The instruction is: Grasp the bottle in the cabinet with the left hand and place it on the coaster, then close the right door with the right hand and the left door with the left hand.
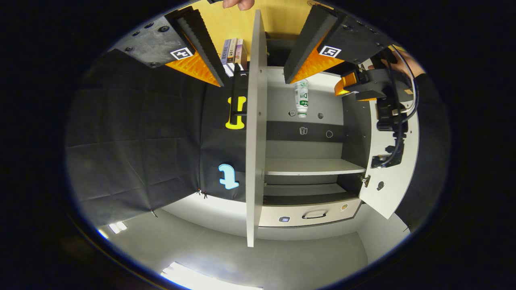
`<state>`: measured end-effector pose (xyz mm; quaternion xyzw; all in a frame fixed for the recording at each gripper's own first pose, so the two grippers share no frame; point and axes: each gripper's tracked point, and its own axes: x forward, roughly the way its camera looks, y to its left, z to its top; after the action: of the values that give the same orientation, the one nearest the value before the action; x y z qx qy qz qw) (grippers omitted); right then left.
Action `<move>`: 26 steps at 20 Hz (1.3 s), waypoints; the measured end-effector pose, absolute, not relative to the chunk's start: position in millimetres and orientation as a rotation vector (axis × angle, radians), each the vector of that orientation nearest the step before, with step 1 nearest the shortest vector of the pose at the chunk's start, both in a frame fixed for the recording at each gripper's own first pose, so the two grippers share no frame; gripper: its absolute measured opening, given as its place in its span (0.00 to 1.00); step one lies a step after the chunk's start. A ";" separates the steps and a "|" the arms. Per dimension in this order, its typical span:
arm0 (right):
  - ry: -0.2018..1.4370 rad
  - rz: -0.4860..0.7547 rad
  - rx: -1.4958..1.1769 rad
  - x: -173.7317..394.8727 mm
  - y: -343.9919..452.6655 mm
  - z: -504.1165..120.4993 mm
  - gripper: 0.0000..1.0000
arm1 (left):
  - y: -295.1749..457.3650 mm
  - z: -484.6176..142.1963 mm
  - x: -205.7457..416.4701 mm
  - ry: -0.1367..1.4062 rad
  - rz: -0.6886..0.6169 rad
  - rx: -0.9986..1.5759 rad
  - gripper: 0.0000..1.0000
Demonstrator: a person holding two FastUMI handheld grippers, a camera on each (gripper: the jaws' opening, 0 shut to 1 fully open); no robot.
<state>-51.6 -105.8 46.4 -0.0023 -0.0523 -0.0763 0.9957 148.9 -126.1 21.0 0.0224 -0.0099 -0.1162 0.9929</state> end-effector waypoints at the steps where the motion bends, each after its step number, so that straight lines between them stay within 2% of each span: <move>1: -0.098 -0.160 -0.007 -53.5 -113.2 43.1 0.97 | -134.5 22.5 161.7 -0.024 -0.242 0.051 0.95; 6: -0.065 -0.216 0.001 -55.7 -153.4 32.8 0.97 | -170.7 25.0 225.0 -0.034 -0.253 0.087 0.95; 15: -0.069 -0.268 -0.011 -31.9 -209.6 27.5 0.97 | -190.6 1.2 328.6 -0.001 -0.171 0.091 0.94; 26: -0.066 -0.291 -0.016 -14.2 -236.5 24.9 0.97 | -204.2 -20.5 384.4 0.012 -0.140 0.106 0.94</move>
<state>-14.2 -236.5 24.9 -0.0082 -0.0330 -0.1449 0.9889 384.4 -204.2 -20.5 0.0528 0.0062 -0.0699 0.9961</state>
